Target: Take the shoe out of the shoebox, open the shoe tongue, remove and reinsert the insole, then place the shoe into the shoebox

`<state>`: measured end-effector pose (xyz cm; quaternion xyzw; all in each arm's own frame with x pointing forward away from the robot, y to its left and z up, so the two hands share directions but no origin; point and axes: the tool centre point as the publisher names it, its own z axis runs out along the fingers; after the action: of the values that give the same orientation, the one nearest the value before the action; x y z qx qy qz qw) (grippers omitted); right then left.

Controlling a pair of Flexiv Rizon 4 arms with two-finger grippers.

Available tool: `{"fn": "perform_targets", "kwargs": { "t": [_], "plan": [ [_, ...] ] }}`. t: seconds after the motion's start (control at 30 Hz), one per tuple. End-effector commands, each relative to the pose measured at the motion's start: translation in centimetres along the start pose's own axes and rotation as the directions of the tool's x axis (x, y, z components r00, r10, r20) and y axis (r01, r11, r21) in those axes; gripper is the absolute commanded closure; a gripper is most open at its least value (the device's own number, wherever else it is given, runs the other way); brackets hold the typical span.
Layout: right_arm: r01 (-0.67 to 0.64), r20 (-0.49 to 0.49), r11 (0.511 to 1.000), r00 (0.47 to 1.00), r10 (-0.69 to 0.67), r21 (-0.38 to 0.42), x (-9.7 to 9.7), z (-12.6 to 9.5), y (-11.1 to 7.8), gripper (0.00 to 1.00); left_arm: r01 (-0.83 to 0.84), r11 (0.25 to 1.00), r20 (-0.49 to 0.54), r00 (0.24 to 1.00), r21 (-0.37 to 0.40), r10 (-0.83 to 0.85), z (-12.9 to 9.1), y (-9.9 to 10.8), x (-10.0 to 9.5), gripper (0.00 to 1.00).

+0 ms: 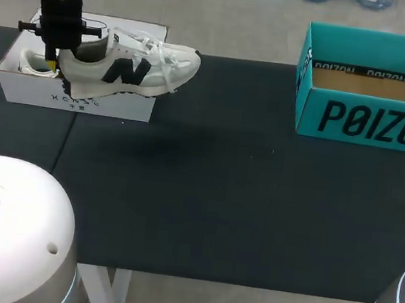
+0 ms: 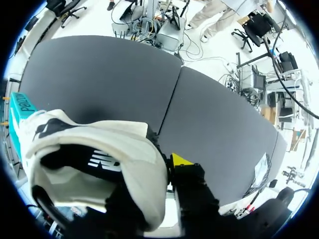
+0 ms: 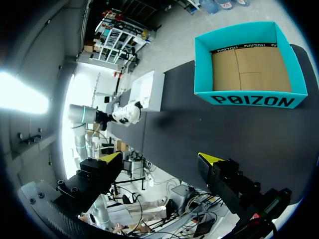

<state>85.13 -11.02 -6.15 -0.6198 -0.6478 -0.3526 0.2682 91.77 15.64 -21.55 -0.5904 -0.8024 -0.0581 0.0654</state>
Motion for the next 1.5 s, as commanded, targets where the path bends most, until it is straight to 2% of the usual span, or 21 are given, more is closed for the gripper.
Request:
{"fn": "perform_targets", "kwargs": {
  "t": [0.03, 0.37, 0.5, 0.63, 1.0, 1.5],
  "plan": [
    [-0.001, 0.003, 1.000, 1.000, 0.001, 0.003, 0.0, 0.0, 0.1, 0.00, -0.050, 0.999, -0.038, 0.998, -0.010, 0.049, 0.0, 3.0, 0.6, 1.00],
    [-0.001, 0.003, 1.000, 1.000, 0.001, 0.003, 0.0, 0.0, 0.1, 0.00, -0.052, 0.995, -0.039, 0.998, -0.081, 0.049, 1.1, 11.5, 2.5, 1.00],
    [-0.001, 0.003, 1.000, 1.000, 0.001, 0.003, 0.0, 0.0, 0.1, 0.00, -0.075, 0.994, -0.022, 0.997, -0.081, 0.073, 0.3, 14.6, 3.7, 1.00],
    [-0.001, 0.003, 1.000, 1.000, 0.001, 0.003, 0.0, 0.0, 0.1, 0.00, -0.098, 0.992, 0.000, 0.995, -0.074, 0.099, -0.5, 16.7, 4.5, 1.00],
    [-0.001, 0.003, 1.000, 1.000, 0.001, 0.003, 0.0, 0.0, 0.1, 0.00, -0.093, 0.991, -0.044, 0.995, -0.098, 0.089, -0.2, 19.3, 5.4, 1.00],
    [-0.001, 0.003, 1.000, 1.000, 0.001, 0.003, 0.0, 0.0, 0.1, 0.00, -0.093, 0.991, -0.044, 0.995, -0.098, 0.089, -0.2, 19.3, 5.4, 1.00]
  ]
}}
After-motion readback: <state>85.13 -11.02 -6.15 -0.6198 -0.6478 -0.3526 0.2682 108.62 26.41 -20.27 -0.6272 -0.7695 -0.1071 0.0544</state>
